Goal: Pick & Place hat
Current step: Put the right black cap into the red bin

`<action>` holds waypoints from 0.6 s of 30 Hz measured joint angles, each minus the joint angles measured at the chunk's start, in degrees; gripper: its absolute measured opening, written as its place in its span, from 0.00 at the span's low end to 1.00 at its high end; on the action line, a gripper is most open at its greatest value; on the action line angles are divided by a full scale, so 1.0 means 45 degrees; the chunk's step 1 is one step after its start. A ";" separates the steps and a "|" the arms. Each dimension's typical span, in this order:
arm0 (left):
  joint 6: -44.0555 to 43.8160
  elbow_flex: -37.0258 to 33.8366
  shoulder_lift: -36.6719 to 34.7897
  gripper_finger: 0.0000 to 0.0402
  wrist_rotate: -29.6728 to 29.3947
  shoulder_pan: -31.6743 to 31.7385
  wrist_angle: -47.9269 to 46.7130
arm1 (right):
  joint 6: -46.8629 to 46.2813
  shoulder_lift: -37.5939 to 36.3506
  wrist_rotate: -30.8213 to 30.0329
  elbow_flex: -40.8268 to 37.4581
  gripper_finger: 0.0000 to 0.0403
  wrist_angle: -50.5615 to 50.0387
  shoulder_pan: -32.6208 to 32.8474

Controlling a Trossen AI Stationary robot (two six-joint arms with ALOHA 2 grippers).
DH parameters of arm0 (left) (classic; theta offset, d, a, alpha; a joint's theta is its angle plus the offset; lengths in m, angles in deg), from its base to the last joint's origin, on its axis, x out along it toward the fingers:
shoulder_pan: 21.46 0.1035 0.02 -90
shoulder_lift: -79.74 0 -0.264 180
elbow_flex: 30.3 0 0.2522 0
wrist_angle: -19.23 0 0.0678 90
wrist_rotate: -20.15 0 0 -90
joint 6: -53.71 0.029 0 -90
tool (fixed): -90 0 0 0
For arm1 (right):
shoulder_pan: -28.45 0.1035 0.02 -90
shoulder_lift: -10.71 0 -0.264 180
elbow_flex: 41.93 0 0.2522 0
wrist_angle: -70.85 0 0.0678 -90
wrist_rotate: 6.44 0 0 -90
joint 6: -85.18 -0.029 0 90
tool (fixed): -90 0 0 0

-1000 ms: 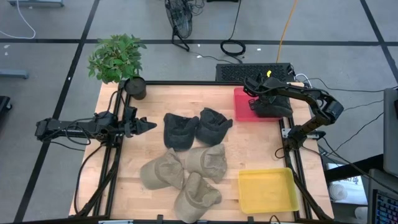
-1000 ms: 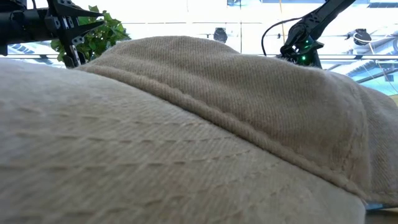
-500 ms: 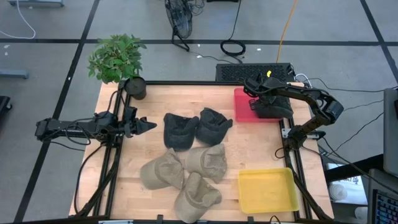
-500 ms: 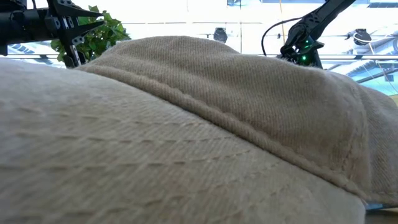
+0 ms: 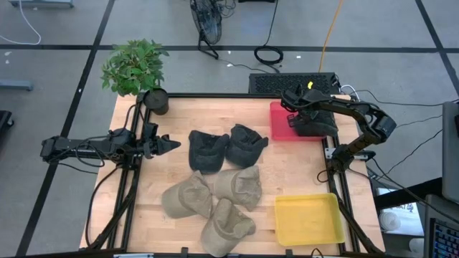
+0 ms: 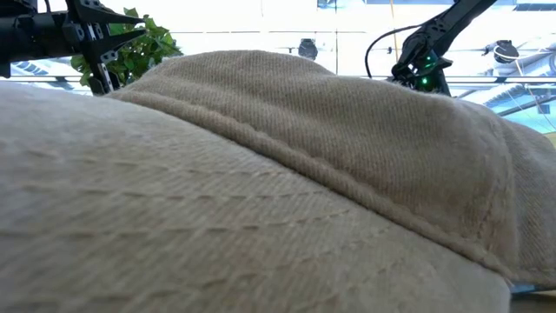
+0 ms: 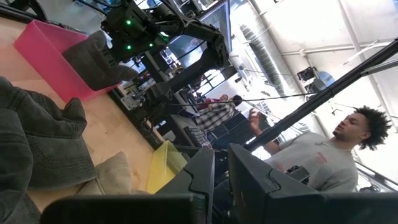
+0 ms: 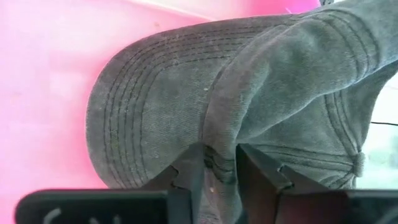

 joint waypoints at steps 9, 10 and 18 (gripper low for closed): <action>-0.0005 -0.0003 -0.0001 0.13 0.0000 0.0004 0.0000 | 0.0706 0.0005 -0.1392 0.1888 0.29 -0.1049 -0.0003; -0.0005 -0.0003 0.0000 0.13 0.0000 0.0000 0.0000 | 0.0751 0.0005 -0.1402 0.2233 0.29 -0.1093 -0.0003; 0.0083 -0.0001 0.0001 0.13 -0.0078 0.0001 -0.0005 | 0.3575 -0.0005 0.3341 0.4826 0.29 0.1299 0.0811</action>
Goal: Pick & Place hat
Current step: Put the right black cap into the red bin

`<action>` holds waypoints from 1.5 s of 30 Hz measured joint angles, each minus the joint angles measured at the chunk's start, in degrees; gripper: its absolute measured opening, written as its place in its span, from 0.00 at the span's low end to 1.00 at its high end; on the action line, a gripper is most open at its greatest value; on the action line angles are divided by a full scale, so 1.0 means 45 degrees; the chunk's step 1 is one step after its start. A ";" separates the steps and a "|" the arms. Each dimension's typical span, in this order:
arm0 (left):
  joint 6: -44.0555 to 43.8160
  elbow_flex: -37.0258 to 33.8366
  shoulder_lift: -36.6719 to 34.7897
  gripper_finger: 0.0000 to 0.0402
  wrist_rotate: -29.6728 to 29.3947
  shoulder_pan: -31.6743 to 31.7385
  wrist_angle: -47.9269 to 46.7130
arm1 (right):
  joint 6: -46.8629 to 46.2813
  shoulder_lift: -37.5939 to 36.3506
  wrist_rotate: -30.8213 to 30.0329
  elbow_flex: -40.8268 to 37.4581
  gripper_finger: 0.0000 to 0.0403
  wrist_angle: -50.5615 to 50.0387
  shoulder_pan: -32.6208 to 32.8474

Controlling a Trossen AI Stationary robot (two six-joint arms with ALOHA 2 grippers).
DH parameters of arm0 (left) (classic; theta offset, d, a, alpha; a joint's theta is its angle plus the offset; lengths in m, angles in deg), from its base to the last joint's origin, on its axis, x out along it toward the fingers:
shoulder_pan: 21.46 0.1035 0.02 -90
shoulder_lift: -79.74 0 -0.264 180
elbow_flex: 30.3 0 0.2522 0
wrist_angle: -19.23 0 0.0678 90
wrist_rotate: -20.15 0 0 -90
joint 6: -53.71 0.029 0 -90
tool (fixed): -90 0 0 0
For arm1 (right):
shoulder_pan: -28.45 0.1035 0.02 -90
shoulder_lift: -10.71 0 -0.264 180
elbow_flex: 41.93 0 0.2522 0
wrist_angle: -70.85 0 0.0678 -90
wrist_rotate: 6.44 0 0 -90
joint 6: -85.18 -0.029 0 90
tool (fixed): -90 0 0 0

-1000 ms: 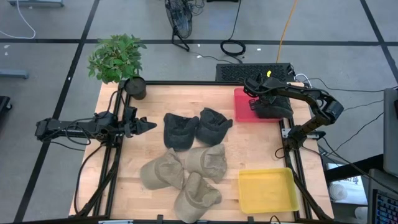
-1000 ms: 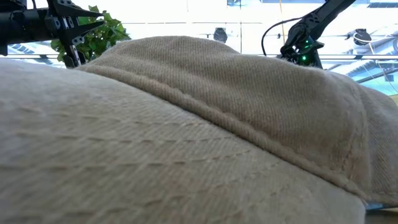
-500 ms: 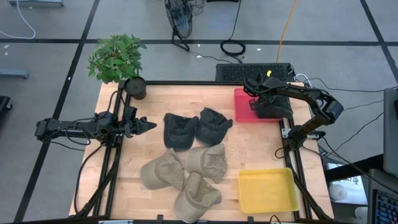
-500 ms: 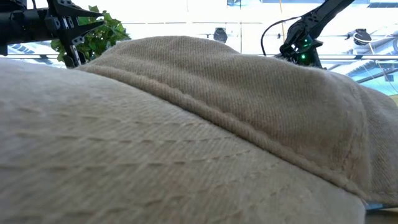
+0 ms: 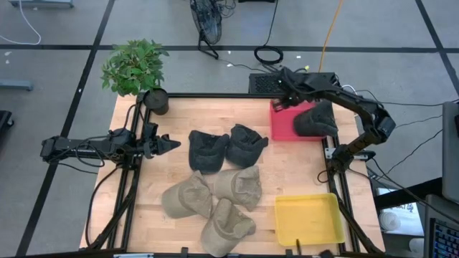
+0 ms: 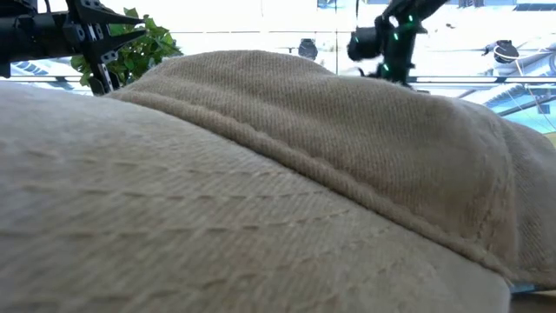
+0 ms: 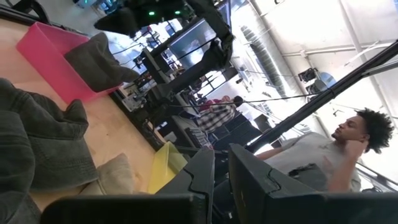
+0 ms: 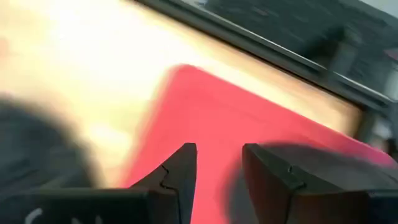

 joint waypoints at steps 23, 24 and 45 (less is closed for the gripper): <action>0.0019 0.0003 -0.0001 0.13 -0.0010 0.0003 0.0005 | 0.4555 0.0111 0.2354 0.1235 0.32 0.2160 0.7821; 0.0019 0.0003 0.0002 0.13 -0.0010 -0.0002 0.0005 | 0.4555 0.0181 0.2281 0.1235 0.32 0.2105 0.7992; -0.0088 0.0000 0.0000 0.13 0.0010 0.0046 0.0237 | 0.6162 0.5677 0.2672 0.6204 0.32 0.3228 0.7702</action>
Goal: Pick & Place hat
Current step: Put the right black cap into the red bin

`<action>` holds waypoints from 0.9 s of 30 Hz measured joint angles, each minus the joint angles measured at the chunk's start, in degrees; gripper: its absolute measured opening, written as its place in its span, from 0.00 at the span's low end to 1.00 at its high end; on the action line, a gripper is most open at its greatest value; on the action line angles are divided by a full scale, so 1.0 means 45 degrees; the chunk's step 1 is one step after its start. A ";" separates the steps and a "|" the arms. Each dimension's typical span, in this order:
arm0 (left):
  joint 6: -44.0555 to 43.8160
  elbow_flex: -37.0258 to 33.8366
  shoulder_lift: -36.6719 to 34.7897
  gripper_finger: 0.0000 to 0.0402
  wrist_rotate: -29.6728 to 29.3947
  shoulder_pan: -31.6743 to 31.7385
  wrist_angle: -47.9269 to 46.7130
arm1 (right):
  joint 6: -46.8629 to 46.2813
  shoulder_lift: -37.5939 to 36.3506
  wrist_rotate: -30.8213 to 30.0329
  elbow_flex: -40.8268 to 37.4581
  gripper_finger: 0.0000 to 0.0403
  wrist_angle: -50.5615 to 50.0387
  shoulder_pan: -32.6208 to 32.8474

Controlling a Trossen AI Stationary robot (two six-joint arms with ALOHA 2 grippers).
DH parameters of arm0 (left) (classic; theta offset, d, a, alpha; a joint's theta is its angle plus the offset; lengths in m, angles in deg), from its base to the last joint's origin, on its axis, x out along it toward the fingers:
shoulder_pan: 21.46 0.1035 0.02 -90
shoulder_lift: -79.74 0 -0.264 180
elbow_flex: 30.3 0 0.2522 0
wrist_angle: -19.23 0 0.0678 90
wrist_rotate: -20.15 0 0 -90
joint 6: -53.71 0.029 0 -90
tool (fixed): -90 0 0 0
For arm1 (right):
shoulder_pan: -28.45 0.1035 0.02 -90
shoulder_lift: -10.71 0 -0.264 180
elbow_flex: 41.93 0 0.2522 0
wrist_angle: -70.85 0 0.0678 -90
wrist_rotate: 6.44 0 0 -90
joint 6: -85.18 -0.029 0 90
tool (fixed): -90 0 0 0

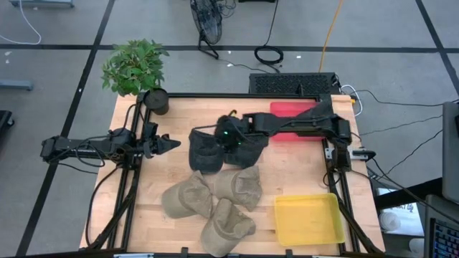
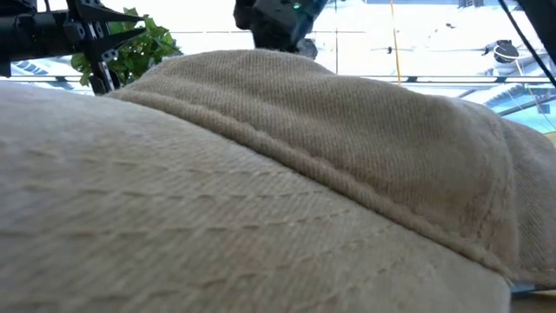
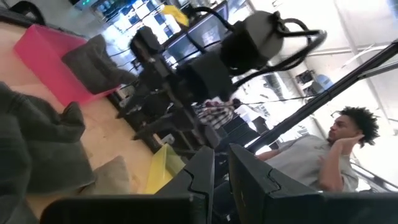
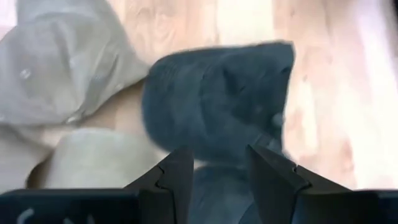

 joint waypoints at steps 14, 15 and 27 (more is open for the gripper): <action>0.0010 -0.0002 0.0001 0.13 0.0173 0.0000 0.0313 | 0.0374 0.1768 -0.1314 0.0597 0.32 -0.2074 -0.0294; 0.0000 0.0000 -0.0003 0.13 0.0276 0.0000 0.0317 | 0.0308 0.1766 -0.2308 0.0586 0.32 -0.2682 -0.0277; 0.0147 -0.0002 0.0002 0.13 0.0639 0.0000 0.0306 | -0.3815 0.0339 -0.1580 0.0548 0.32 -0.5418 -0.1441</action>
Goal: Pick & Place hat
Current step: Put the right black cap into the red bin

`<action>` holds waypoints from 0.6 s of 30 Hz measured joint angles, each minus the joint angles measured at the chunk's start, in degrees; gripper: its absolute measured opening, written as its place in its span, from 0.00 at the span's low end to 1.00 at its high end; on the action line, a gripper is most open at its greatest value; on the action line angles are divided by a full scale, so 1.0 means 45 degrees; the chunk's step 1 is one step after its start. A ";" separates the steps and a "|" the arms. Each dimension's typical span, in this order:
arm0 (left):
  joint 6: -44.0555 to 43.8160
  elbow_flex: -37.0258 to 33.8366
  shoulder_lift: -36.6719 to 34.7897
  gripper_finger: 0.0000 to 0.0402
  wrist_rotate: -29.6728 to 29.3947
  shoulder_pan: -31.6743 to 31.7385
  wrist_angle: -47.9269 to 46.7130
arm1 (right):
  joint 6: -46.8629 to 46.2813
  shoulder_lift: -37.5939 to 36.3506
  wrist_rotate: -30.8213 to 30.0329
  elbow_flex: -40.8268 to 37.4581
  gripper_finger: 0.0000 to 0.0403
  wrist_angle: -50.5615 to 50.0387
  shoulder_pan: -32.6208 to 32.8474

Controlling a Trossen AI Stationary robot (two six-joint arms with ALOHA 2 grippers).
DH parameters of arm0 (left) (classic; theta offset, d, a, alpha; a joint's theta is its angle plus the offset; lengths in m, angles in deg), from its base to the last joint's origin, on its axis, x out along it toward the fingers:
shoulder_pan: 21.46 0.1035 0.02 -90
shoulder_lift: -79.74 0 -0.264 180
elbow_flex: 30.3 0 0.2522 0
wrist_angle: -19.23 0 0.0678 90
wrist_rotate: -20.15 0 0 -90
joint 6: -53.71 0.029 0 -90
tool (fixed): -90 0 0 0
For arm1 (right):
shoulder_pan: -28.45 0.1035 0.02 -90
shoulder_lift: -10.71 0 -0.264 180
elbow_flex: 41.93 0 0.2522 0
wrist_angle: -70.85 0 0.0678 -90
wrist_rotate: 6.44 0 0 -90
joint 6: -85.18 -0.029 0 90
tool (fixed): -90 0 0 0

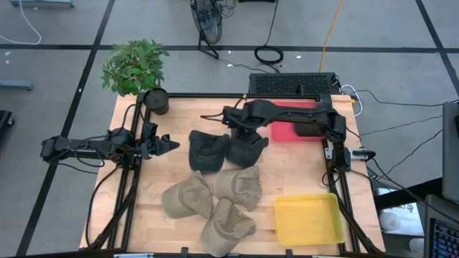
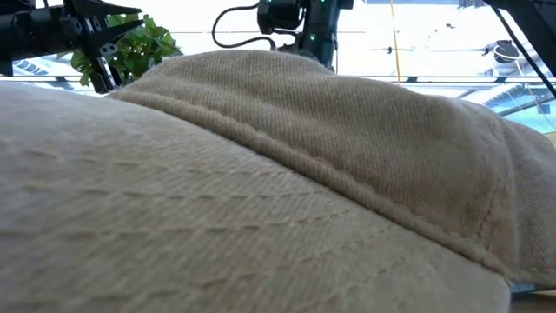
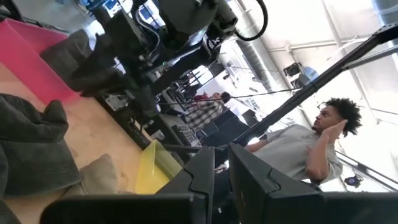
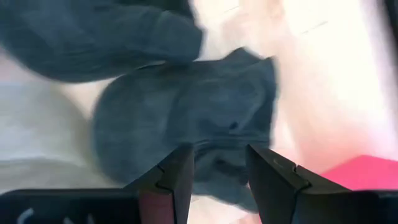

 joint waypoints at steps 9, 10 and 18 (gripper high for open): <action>-0.0049 0.0002 0.0000 0.13 -0.0012 0.0000 0.0002 | -0.0877 -0.0018 0.0942 -0.1913 0.37 0.0070 0.0111; -0.0054 0.0000 0.0000 0.13 -0.0005 0.0000 0.0002 | -0.0982 -0.0018 0.0973 -0.2281 0.38 0.0167 0.0108; -0.0151 0.0001 0.0000 0.13 0.0035 0.0000 0.0006 | -0.1123 -0.0023 0.0938 -0.3283 0.45 0.1433 0.0560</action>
